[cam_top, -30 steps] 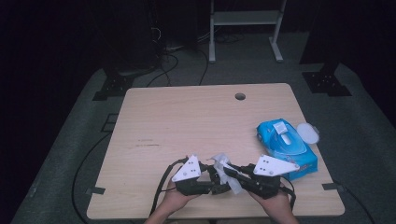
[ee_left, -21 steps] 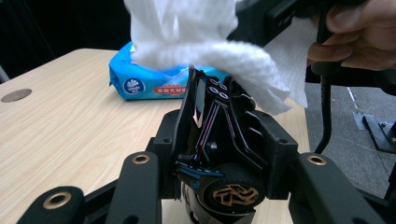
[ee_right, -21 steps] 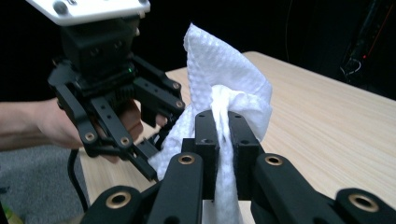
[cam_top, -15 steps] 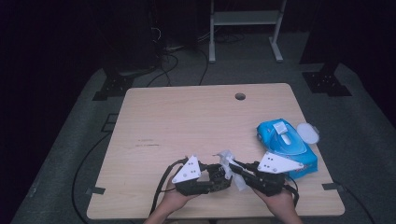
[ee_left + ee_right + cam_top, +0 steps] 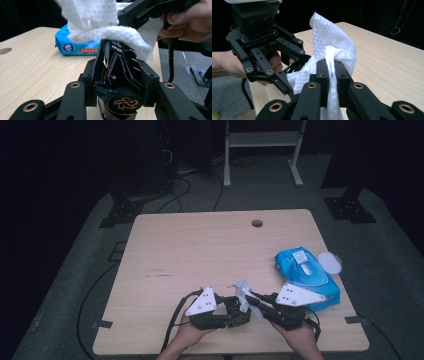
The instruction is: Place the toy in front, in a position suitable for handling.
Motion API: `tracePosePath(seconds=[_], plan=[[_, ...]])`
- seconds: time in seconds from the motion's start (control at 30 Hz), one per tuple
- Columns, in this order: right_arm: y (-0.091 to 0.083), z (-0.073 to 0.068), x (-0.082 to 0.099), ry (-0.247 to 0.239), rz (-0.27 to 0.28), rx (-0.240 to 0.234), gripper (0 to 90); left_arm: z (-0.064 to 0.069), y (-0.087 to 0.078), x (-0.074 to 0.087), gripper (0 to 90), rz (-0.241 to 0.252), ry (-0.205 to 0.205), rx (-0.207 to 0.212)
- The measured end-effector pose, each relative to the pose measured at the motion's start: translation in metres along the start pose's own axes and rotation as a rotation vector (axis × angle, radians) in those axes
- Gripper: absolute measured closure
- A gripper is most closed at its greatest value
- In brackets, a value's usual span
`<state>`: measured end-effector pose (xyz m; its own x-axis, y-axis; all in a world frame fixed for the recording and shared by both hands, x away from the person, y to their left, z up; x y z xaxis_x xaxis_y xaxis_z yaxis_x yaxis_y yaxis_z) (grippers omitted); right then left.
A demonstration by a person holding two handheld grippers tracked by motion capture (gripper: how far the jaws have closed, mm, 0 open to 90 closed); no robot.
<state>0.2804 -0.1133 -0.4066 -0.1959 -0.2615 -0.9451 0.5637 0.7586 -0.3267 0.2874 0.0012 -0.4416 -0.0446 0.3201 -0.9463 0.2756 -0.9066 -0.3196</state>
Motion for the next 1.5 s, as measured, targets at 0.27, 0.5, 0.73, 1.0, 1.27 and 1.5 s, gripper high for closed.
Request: tracePosePath(seconds=[0.27,0.5,0.73,1.0,1.27,1.5], plan=[[0.008,-0.011,-0.008,-0.032,0.008,-0.025,84.0,-0.002,0.0,-0.001,58.0,-0.012,0.019,-0.02],[0.005,-0.012,-0.004,-0.057,-0.005,-0.004,84.3,-0.001,0.001,0.001,52.3,-0.014,0.013,-0.003],[0.001,-0.008,-0.002,-0.049,-0.011,0.011,84.3,-0.007,0.003,0.017,45.2,-0.056,-0.033,-0.017],[-0.002,-0.006,-0.001,-0.046,-0.013,0.014,84.1,-0.004,0.015,0.03,55.0,-0.077,-0.036,-0.003],[0.003,-0.017,-0.006,-0.072,-0.023,-0.011,84.1,0.002,0.018,0.03,56.6,-0.083,-0.004,-0.015],[-0.001,-0.01,-0.008,-0.084,-0.03,0.04,84.0,0.004,0.017,0.029,56.7,-0.097,0.028,-0.039]])
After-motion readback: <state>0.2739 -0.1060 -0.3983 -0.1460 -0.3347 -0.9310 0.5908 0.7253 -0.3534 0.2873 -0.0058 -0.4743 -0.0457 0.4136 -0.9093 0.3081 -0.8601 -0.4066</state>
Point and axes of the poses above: each handheld gripper's, and its own axes: y roughly forward along the jaws, x roughly out of its underside, z roughly to its right, the point moved 8 cm from there along y, roughly forward along the jaws, and after that the axes turned 1 degree about x, right-handed, at the moved point
